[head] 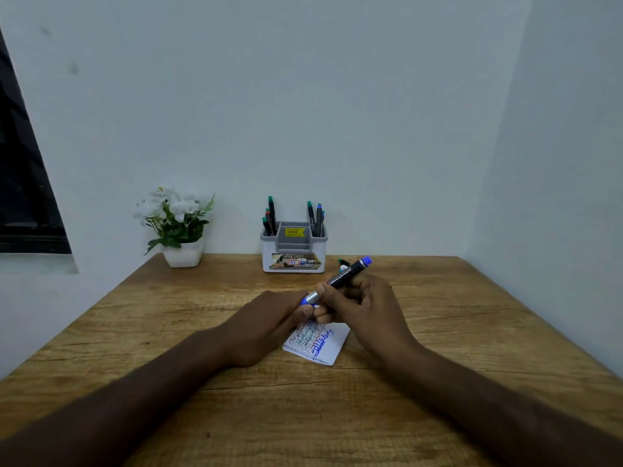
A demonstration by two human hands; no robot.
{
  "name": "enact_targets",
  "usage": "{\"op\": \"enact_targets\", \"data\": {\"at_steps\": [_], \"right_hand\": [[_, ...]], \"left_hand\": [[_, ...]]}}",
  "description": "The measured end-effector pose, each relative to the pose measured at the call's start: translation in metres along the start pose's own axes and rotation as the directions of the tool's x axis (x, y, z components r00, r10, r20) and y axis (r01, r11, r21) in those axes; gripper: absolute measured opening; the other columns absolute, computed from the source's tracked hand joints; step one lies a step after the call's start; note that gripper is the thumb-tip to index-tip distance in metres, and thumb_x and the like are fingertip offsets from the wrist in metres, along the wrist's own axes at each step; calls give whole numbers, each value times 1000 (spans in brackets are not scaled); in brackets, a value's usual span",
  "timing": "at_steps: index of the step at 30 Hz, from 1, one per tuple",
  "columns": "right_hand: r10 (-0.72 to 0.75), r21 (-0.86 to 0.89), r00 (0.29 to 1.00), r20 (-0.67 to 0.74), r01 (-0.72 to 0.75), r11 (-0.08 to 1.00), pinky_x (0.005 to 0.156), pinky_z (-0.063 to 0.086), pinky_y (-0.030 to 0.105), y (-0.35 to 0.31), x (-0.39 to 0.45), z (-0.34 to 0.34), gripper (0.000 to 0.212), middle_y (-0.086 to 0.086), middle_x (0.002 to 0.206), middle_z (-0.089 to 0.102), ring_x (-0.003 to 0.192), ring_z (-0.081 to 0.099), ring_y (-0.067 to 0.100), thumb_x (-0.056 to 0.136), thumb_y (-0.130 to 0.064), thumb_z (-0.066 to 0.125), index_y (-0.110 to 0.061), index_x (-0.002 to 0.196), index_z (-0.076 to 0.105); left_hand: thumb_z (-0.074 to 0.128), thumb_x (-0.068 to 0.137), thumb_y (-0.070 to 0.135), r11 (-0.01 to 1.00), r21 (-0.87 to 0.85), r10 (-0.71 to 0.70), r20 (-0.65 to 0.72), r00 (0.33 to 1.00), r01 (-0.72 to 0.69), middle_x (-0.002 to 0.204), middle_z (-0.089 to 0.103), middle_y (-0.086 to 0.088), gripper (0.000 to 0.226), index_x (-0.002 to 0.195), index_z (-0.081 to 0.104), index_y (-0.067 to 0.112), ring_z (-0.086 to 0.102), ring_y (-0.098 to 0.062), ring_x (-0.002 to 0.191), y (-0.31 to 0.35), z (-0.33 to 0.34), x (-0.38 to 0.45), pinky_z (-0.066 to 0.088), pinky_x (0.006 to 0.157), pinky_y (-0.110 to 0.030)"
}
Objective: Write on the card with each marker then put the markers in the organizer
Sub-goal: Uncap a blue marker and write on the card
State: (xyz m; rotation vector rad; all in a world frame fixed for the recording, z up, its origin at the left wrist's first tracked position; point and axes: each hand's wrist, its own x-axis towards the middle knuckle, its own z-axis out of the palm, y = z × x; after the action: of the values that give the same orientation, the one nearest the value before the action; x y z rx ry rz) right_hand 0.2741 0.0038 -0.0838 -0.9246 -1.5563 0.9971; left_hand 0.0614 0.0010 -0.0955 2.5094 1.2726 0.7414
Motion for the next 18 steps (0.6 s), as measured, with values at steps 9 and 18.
{"op": "enact_targets", "data": {"at_steps": [9, 18], "right_hand": [[-10, -78, 1000, 25, 12, 997, 88, 66, 48, 6, 5, 3, 18, 7, 82, 82, 78, 81, 25, 99, -30, 75, -13, 100, 81], [-151, -164, 988, -33, 144, 976, 75, 66, 48, -2, 15, -24, 30, 9, 81, 80, 71, 77, 24, 107, -33, 61, -7, 98, 73]], "left_hand": [[25, 108, 61, 1000, -3, -25, 20, 999, 26, 99, 68, 14, 41, 109, 58, 36, 62, -9, 89, 0, -2, 0, 52, 81, -42], [69, 100, 50, 996, -88, -1, 81, 997, 8, 145, 56, 32, 36, 133, 62, 39, 55, 11, 130, -7, -5, 2, 45, 105, -22]]}}
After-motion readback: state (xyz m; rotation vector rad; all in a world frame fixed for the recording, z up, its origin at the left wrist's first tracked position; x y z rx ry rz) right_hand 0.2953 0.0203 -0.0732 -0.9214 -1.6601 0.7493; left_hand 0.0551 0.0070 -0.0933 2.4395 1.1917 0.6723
